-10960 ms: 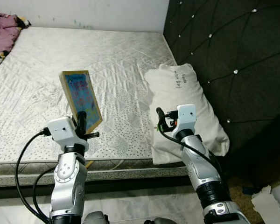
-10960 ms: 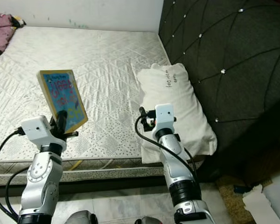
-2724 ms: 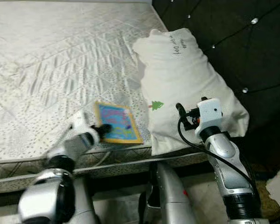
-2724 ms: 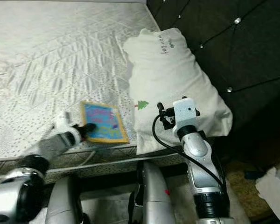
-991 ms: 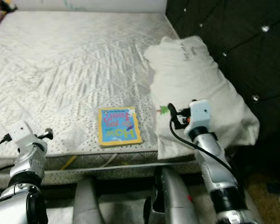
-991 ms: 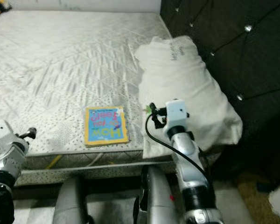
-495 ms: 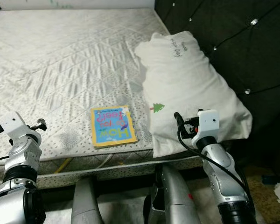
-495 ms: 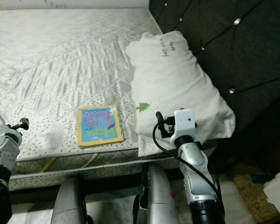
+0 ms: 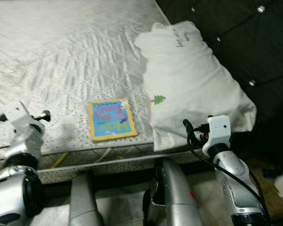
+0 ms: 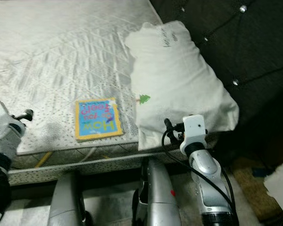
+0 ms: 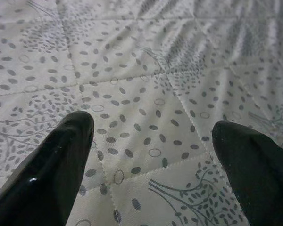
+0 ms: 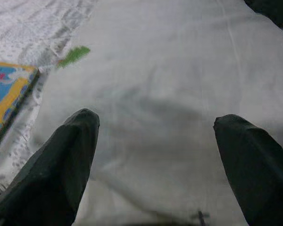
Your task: Clean up the room
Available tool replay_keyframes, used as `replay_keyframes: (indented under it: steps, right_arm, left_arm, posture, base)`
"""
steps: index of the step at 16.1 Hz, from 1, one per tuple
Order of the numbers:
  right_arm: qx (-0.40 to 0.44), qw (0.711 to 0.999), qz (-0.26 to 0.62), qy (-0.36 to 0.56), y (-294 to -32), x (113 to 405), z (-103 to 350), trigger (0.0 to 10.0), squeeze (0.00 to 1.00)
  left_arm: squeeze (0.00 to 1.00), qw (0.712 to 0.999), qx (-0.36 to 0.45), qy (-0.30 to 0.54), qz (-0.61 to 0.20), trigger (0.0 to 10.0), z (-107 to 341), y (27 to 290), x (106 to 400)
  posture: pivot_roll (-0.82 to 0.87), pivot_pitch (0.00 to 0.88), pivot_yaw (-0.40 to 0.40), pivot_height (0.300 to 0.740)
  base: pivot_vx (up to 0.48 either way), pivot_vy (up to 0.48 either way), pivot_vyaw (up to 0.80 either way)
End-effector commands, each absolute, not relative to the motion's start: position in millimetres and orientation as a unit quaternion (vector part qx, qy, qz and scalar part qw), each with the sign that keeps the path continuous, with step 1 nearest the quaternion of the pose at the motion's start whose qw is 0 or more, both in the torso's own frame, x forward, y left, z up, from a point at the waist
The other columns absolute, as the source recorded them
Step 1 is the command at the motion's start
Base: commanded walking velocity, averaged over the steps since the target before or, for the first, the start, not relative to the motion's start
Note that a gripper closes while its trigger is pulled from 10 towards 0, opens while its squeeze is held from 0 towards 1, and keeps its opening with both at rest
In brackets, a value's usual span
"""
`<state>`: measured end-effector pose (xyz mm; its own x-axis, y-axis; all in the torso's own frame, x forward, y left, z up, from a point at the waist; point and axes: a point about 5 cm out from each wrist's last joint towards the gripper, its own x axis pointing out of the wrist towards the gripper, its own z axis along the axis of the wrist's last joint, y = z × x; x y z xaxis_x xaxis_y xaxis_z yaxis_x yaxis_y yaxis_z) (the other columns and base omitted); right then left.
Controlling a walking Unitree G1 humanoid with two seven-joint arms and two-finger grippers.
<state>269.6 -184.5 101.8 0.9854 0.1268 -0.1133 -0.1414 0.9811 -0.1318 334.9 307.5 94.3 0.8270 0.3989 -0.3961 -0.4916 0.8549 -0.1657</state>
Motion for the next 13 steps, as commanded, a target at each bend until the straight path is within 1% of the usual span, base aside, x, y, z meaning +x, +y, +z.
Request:
replay_keyframes:
  steps: [1, 3, 5, 6, 13]
  right_arm:
    - [-0.079, 0.994, 0.058, 0.056, -194.9, 264.9, 105.8, 10.0, 0.00]
    - [-0.080, 0.993, 0.057, 0.064, -200.1, 258.2, 105.9, 10.0, 0.00]
    - [-0.085, 0.992, 0.055, 0.074, -206.4, 247.0, 108.0, 10.0, 0.00]
    - [-0.089, 0.992, 0.053, 0.078, -209.0, 243.6, 107.7, 10.0, 0.00]
    - [-0.112, 0.987, 0.037, 0.106, -226.6, 222.8, 109.2, 10.0, 0.00]
  left_arm:
    - [0.00, 0.951, -0.108, 0.193, 0.216, 10.0, 97.0, 306.2, 338.0]
    - [0.00, 0.955, -0.098, 0.195, 0.203, 10.0, 100.2, 303.1, 341.8]
    - [0.00, 0.956, -0.083, 0.199, 0.201, 10.0, 101.1, 301.6, 343.6]
    - [0.00, 0.956, -0.083, 0.198, 0.201, 10.0, 101.6, 301.0, 344.3]
    - [0.00, 0.960, -0.062, 0.197, 0.192, 10.0, 113.2, 302.2, 351.0]
  posture:
    - [-0.06, 0.179, -0.063, 0.501]
    - [-0.07, 0.201, -0.066, 0.501]
    - [-0.09, 0.231, -0.068, 0.476]
    - [-0.10, 0.237, -0.069, 0.471]
    - [-0.15, 0.264, -0.072, 0.471]
  base:
    - [0.000, 0.000, 0.00]
    - [0.000, 0.000, 0.00]
    - [0.000, 0.000, 0.00]
    - [0.000, 0.000, 0.00]
    - [0.000, 0.000, 0.00]
